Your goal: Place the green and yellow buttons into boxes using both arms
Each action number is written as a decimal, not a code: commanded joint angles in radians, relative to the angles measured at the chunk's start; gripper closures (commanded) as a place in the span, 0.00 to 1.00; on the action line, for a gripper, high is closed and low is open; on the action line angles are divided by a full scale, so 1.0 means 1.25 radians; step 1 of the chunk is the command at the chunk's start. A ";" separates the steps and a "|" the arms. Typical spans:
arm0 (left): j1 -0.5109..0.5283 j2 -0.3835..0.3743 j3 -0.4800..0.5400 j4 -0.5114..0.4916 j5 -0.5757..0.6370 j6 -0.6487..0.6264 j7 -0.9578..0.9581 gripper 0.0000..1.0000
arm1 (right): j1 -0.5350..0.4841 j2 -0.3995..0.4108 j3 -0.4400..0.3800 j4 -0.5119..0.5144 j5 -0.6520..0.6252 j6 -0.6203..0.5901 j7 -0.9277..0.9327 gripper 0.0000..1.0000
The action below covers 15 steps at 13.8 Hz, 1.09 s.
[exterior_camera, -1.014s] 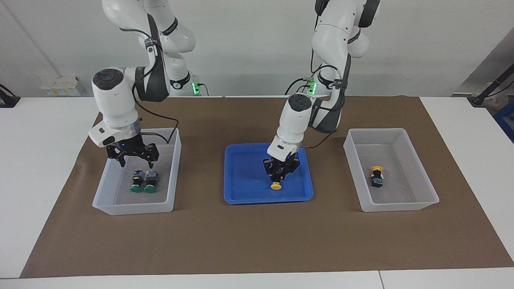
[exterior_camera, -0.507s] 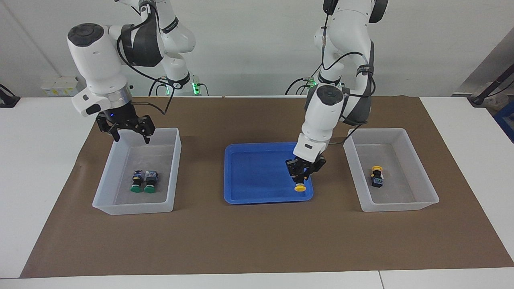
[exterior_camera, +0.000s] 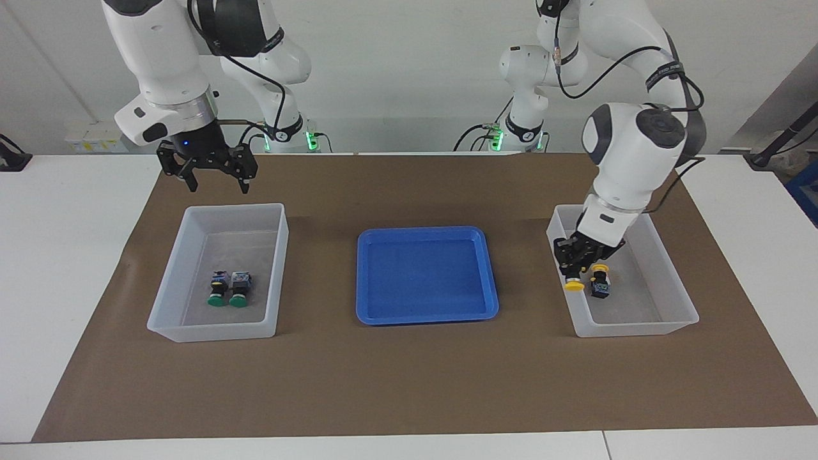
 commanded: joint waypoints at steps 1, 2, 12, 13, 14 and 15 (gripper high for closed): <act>0.058 0.000 -0.005 0.011 -0.008 -0.032 0.098 1.00 | -0.012 -0.012 0.007 0.001 0.014 -0.033 -0.021 0.00; 0.080 -0.005 -0.004 0.001 -0.008 -0.027 0.146 1.00 | -0.014 -0.012 0.007 0.001 0.014 -0.033 -0.019 0.00; 0.166 -0.062 0.006 -0.213 0.030 0.154 0.263 1.00 | -0.021 -0.023 0.005 -0.018 0.051 -0.055 -0.007 0.00; 0.181 -0.059 0.006 -0.229 0.032 0.175 0.263 1.00 | -0.022 -0.023 0.005 -0.018 0.051 -0.053 -0.007 0.00; 0.186 -0.056 0.006 -0.240 0.032 0.196 0.263 1.00 | -0.022 -0.023 0.005 -0.019 0.051 -0.045 -0.007 0.00; 0.196 -0.050 0.006 -0.252 0.032 0.219 0.263 1.00 | -0.022 -0.023 0.002 -0.020 0.051 -0.041 -0.008 0.00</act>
